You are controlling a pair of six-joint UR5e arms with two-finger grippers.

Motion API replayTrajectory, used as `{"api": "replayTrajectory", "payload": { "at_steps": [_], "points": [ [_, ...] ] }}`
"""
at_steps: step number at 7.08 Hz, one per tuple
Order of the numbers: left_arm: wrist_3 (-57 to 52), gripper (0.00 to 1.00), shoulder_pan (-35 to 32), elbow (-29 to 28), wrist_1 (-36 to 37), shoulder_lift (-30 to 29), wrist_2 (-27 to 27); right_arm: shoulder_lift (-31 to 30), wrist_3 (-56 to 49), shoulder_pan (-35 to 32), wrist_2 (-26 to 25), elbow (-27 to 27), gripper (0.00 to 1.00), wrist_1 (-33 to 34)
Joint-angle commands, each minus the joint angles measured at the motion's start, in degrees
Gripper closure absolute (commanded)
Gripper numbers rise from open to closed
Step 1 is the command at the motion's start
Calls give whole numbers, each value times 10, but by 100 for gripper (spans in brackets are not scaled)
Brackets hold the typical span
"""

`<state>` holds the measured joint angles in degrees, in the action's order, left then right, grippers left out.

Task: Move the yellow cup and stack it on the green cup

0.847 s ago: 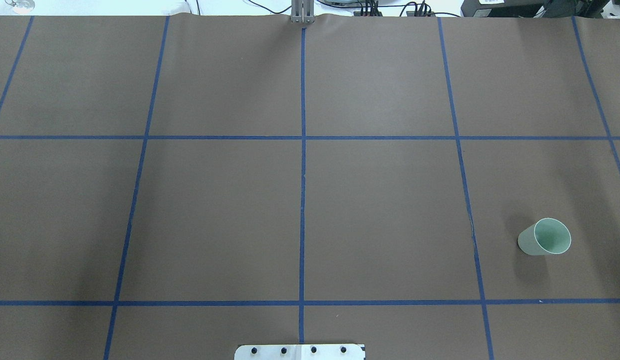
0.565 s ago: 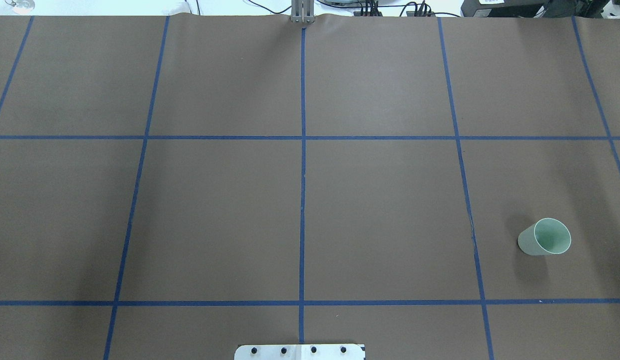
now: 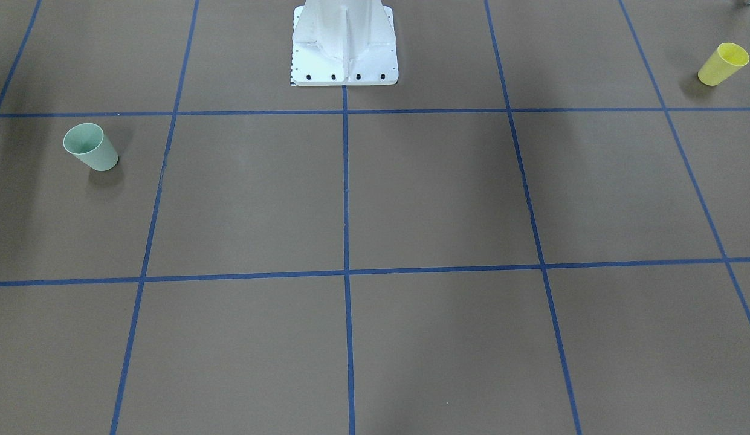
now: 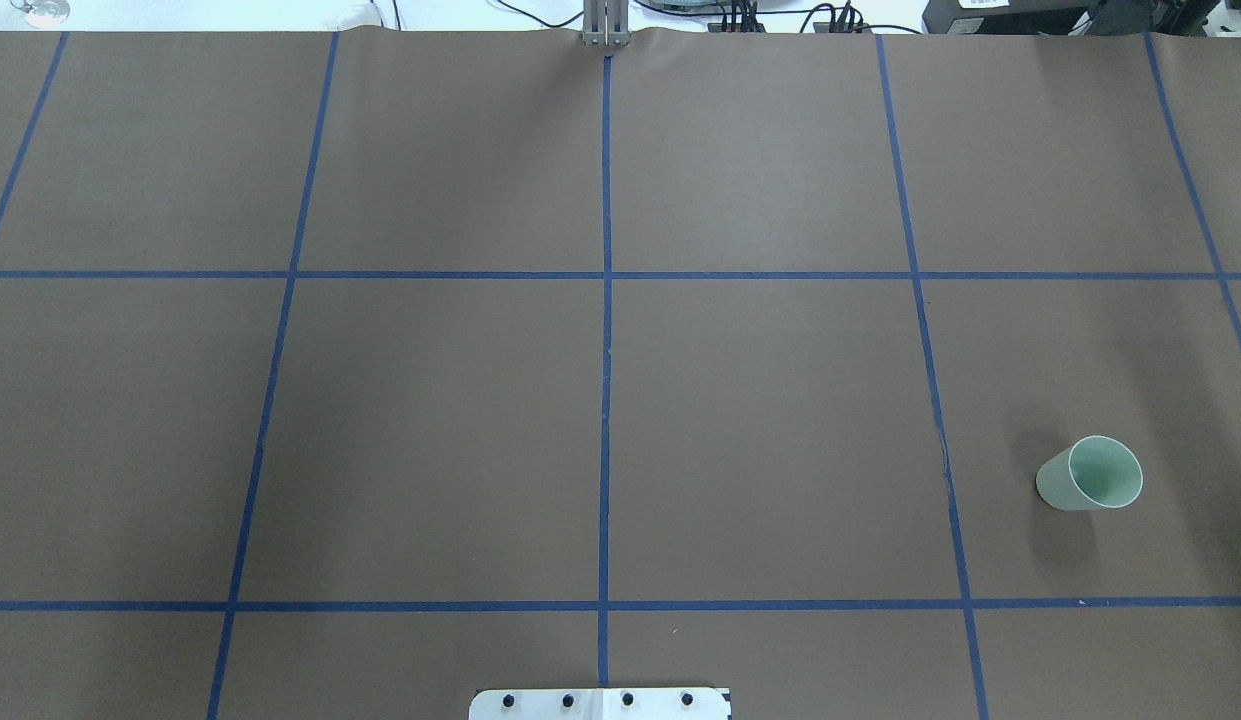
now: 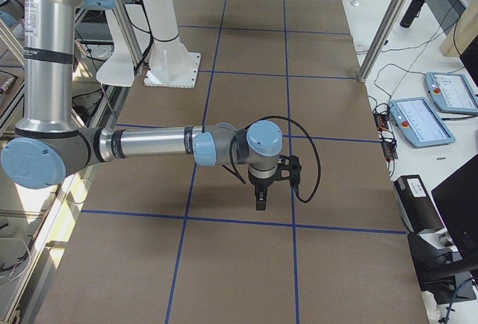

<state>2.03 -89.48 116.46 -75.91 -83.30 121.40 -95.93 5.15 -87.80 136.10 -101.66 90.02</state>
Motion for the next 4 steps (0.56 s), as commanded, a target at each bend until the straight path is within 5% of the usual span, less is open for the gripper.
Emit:
{"api": "replayTrajectory", "payload": {
  "at_steps": [1,4],
  "points": [
    [127,0,4,162,116,60,-166,6,-1,2,1,0,0,2],
    [420,0,97,187,115,138,-258,7,-1,25,5,-14,0,4]
  ]
}}
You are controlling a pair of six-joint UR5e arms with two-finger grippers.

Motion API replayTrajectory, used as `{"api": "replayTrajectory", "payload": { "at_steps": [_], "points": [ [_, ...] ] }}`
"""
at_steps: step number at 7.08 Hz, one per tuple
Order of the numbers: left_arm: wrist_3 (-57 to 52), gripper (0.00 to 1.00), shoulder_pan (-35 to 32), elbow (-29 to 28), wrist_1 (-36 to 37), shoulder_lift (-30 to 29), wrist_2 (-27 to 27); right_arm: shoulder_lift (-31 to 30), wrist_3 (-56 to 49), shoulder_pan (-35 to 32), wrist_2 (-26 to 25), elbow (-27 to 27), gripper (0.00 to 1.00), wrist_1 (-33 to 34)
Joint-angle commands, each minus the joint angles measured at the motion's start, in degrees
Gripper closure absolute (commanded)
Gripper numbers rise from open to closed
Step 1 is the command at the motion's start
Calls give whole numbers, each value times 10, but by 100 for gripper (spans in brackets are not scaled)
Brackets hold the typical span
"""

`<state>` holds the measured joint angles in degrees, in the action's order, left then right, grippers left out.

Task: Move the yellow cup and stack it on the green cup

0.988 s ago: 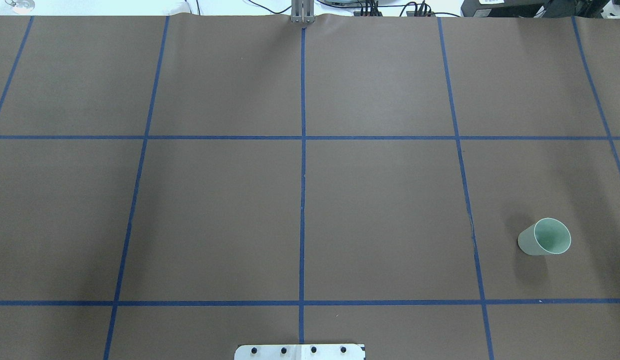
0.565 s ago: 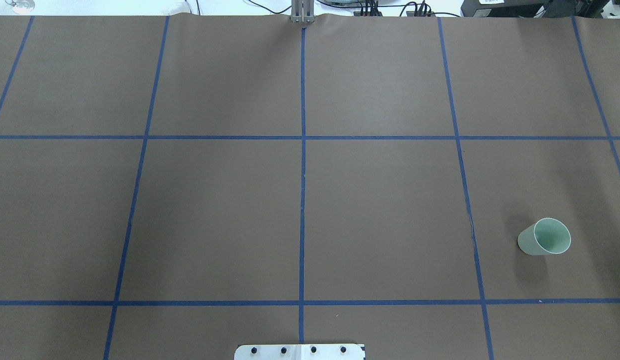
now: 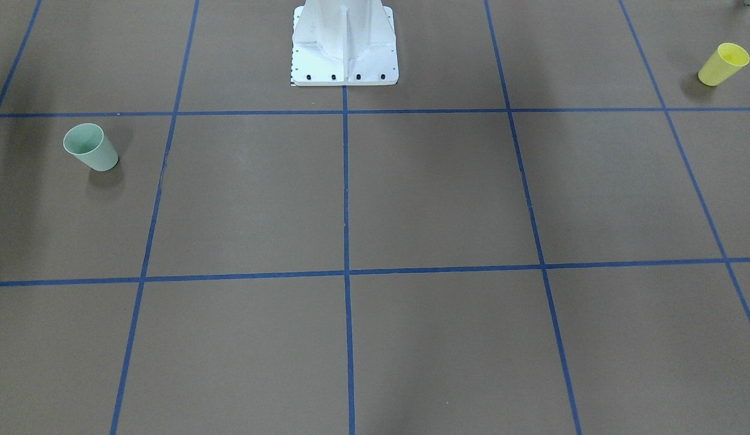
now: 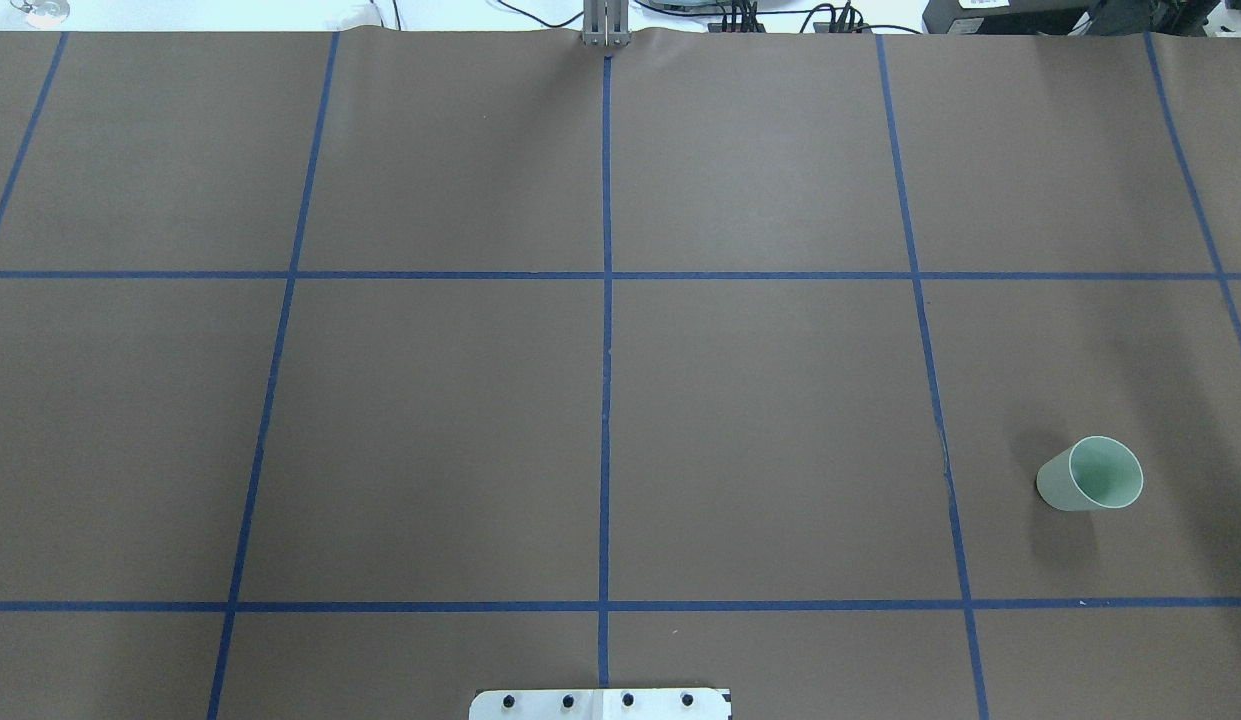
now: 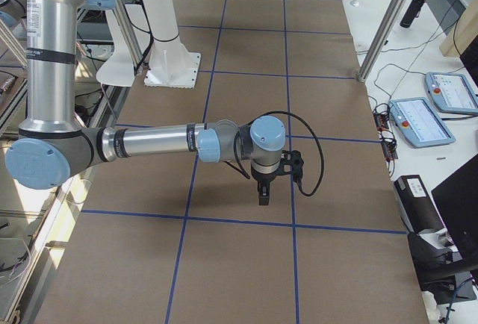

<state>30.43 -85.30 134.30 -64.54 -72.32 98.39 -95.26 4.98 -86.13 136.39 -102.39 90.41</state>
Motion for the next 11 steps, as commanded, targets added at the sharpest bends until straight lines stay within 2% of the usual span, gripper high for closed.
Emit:
{"api": "replayTrajectory", "payload": {
  "at_steps": [1,2,3,5,8,9,11],
  "points": [
    [295,0,162,8,2,50,-59,-4,3,9,1,-9,0,0],
    [459,0,278,6,6,72,-67,-4,6,10,1,-9,0,-1],
    [590,0,367,3,6,102,-68,-5,5,10,1,-6,0,-1],
    [853,0,513,-68,45,112,-67,-5,6,11,-2,-4,0,0],
    [1090,0,615,-175,50,96,-57,-8,6,11,5,-3,0,3],
    [1124,0,627,-209,50,75,-54,-9,6,11,5,-1,0,3],
    [1183,0,663,-297,50,-1,-6,-9,6,11,7,3,0,2]
  ]
}}
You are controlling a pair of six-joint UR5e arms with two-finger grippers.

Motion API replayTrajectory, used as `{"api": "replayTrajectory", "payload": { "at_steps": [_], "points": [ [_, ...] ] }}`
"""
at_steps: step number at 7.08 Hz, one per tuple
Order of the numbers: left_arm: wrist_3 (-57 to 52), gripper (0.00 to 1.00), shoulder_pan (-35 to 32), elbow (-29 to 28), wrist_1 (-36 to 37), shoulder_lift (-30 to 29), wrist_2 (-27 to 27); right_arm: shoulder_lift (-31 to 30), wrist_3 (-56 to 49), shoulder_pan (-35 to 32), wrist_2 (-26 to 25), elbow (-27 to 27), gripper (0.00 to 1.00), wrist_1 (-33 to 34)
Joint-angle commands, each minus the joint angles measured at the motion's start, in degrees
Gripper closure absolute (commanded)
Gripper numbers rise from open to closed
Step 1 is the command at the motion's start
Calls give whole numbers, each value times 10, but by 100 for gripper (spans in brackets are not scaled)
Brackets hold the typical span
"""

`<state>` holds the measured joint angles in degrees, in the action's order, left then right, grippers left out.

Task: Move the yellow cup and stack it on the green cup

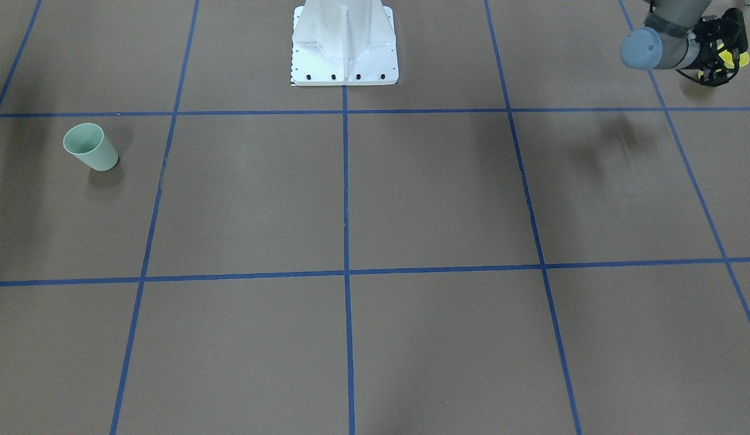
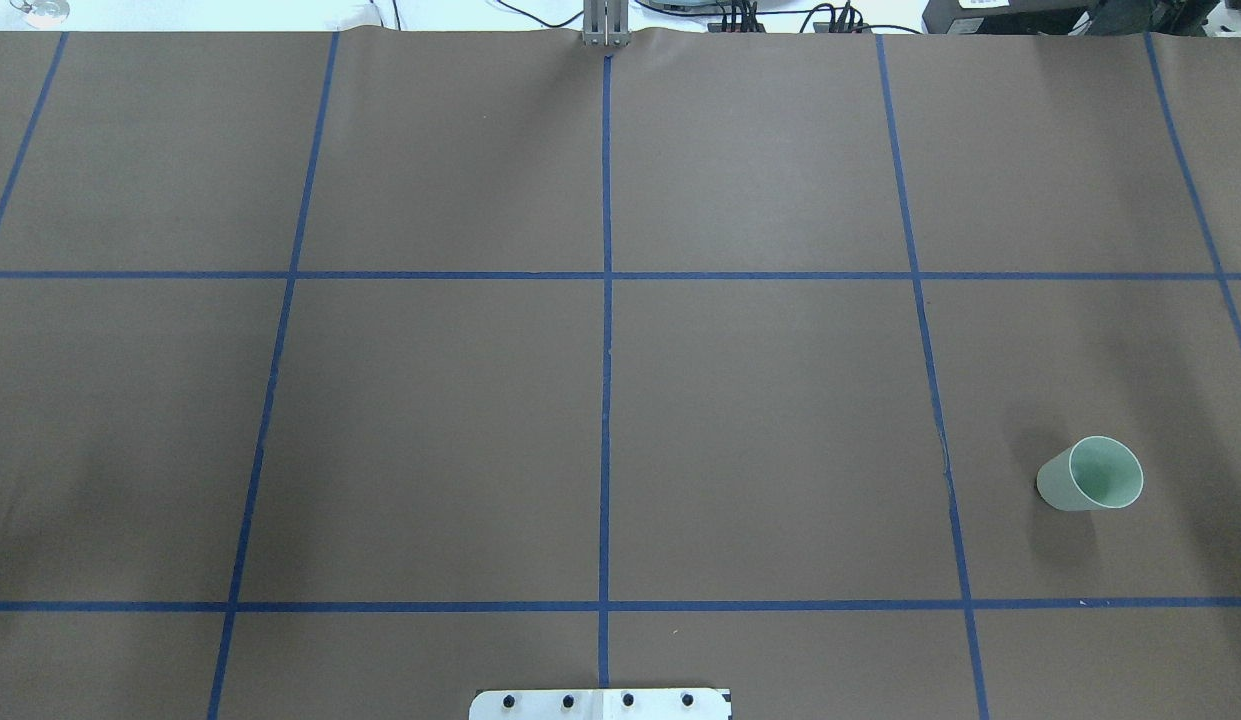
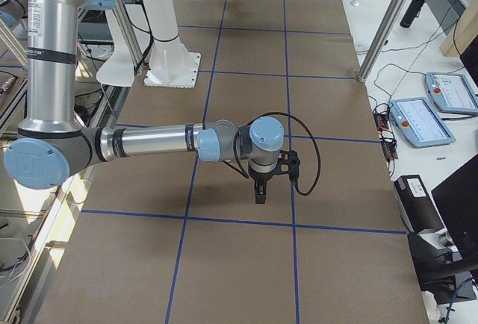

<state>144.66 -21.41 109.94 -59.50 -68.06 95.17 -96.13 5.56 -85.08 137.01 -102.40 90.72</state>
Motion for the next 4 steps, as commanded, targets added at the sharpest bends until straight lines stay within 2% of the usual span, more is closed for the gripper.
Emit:
{"api": "replayTrajectory", "payload": {
  "at_steps": [1,4],
  "points": [
    [70,0,44,-59,0,-45,40,1,0,0,1,10,0,-5],
    [103,0,53,-111,-10,-45,52,1,1,0,1,12,0,-5]
  ]
}}
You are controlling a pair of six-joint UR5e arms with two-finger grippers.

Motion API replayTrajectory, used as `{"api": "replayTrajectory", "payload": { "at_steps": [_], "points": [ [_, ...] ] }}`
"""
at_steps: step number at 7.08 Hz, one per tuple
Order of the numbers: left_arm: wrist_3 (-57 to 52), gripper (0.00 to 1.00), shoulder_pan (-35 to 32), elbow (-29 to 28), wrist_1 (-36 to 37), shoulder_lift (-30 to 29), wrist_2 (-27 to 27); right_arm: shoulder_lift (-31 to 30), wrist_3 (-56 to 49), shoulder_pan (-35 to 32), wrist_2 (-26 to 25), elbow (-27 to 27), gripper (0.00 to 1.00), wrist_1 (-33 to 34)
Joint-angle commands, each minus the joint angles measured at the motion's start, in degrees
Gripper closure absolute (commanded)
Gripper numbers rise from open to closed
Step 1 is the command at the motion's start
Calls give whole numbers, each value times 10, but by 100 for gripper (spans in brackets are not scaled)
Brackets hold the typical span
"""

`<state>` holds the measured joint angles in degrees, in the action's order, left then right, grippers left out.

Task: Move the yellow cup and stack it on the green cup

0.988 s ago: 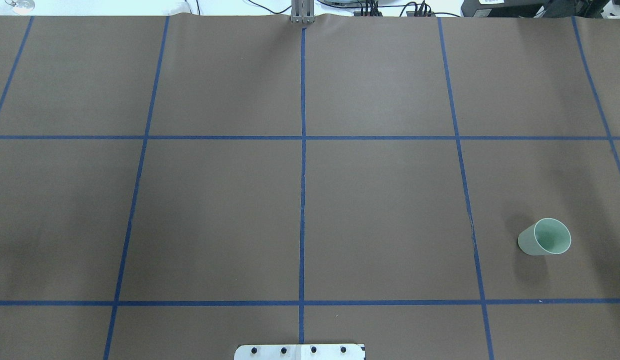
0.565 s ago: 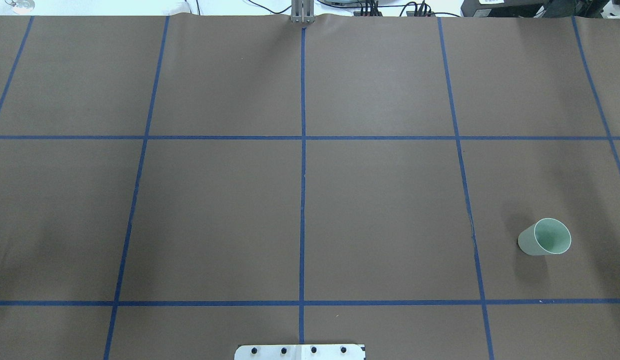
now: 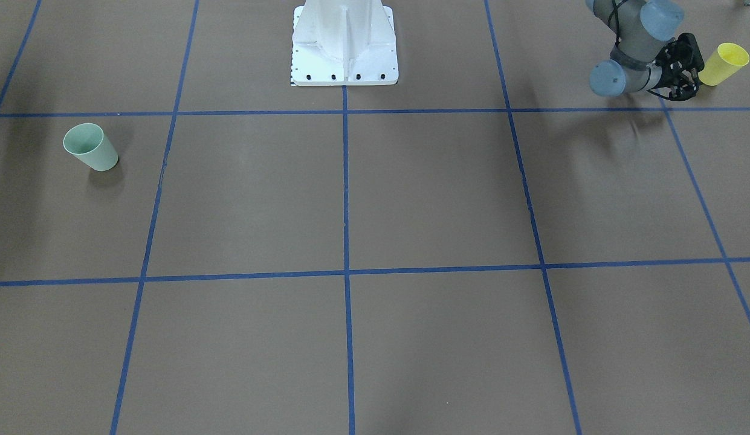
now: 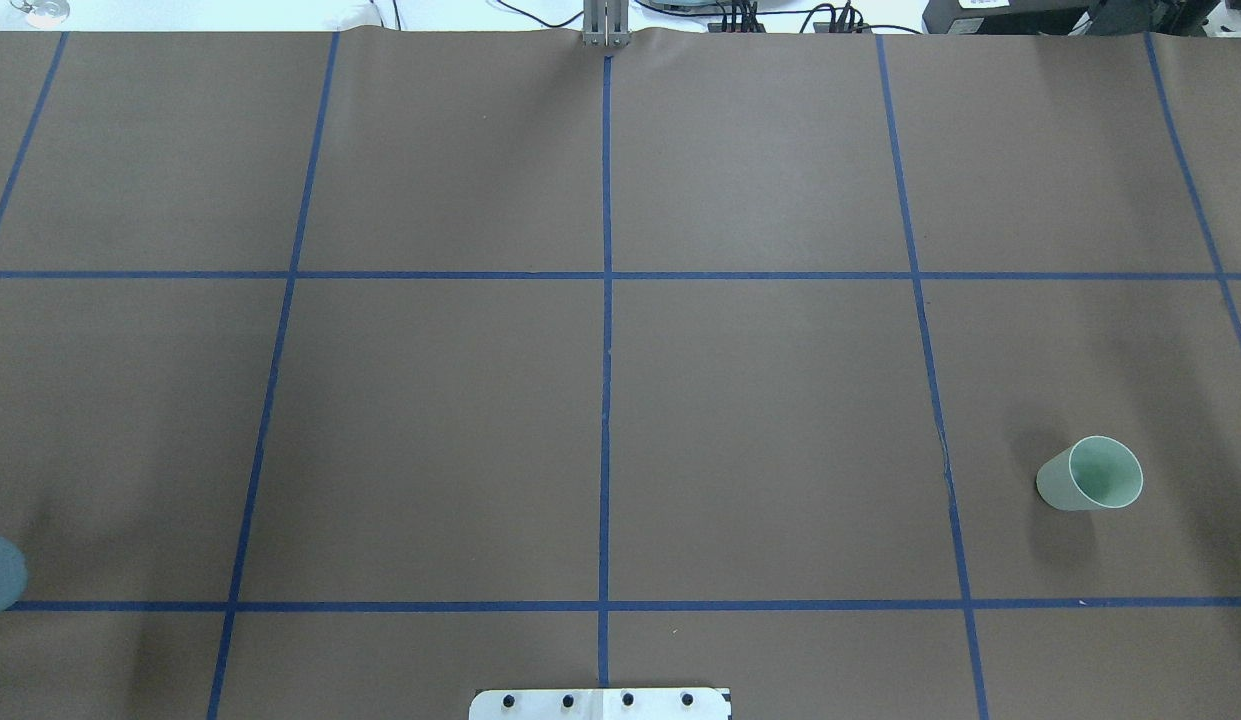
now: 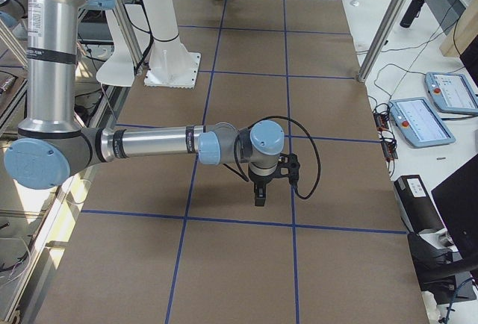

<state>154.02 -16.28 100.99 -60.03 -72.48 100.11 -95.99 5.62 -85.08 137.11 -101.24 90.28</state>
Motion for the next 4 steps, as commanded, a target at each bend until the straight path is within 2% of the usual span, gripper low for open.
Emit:
{"api": "replayTrajectory", "payload": {
  "at_steps": [1,4],
  "points": [
    [15,0,1,-45,-23,1,3,0,-1,0,0,1,0,0],
    [16,0,2,-98,-61,3,1,0,-1,0,1,0,0,0]
  ]
}}
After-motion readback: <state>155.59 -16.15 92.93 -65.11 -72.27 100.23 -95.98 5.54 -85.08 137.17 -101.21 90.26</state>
